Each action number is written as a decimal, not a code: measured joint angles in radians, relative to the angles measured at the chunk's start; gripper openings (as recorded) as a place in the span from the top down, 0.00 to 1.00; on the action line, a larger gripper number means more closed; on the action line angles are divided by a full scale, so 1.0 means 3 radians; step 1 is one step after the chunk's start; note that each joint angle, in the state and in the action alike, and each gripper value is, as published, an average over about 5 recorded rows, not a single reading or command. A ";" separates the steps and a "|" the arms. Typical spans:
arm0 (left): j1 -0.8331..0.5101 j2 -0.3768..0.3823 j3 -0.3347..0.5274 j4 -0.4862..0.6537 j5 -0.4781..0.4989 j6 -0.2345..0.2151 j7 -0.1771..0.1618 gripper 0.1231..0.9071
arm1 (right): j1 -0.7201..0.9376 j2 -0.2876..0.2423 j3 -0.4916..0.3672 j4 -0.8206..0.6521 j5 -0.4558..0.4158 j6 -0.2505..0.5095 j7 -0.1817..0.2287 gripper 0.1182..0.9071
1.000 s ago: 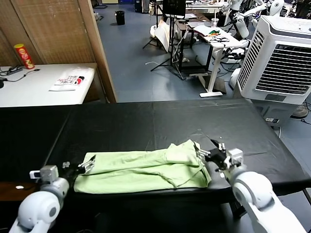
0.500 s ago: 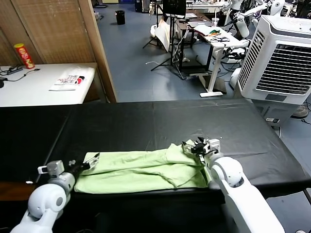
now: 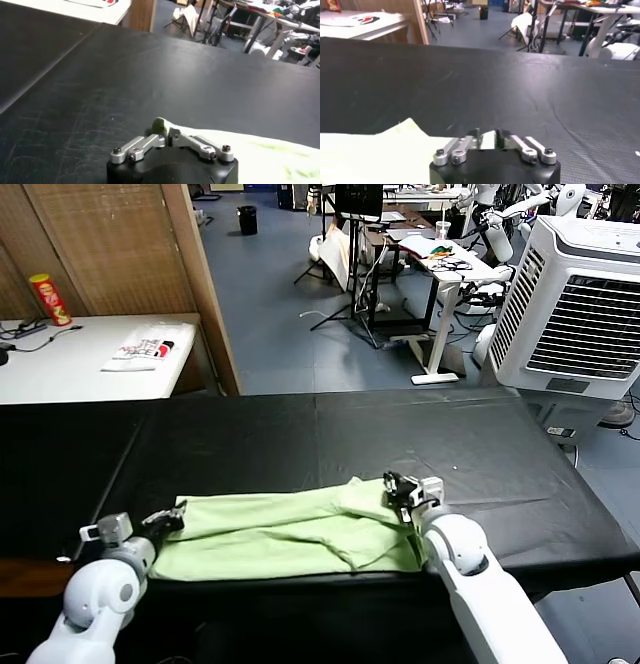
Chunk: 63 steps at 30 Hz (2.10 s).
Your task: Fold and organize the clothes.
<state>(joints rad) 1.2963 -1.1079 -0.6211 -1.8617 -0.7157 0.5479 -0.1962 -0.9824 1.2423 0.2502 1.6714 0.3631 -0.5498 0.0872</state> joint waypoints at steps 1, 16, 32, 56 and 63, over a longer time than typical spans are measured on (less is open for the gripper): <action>-0.0006 -0.0007 0.0005 0.0010 0.0026 -0.0016 0.0002 0.98 | -0.0011 0.0010 0.0009 0.0000 0.0001 0.0003 -0.0002 0.97; 0.0097 0.0081 -0.0108 -0.0113 0.0083 -0.0097 0.0073 0.44 | -0.0341 -0.0215 0.0198 0.0490 0.0164 -0.0042 -0.0148 0.20; 0.0613 -0.0096 -0.0370 -0.0366 0.0027 -0.0234 0.0153 0.14 | -0.0670 -0.0339 0.0304 0.1057 0.0206 -0.0062 -0.0147 0.14; 0.0757 -0.0302 -0.0360 -0.0377 0.0106 -0.0289 0.0297 0.89 | -0.0671 -0.0322 0.0290 0.1058 0.0193 -0.0057 -0.0167 0.14; 0.0751 -0.0304 -0.0314 -0.0352 0.0441 -0.0439 0.0381 0.95 | -0.0682 -0.0308 0.0303 0.1046 0.0168 -0.0049 -0.0173 0.14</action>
<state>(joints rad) 1.5217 -1.1989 -0.7153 -1.9673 -0.5833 0.4161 -0.0818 -1.1871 1.1500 0.3412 1.9853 0.4135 -0.5646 0.0352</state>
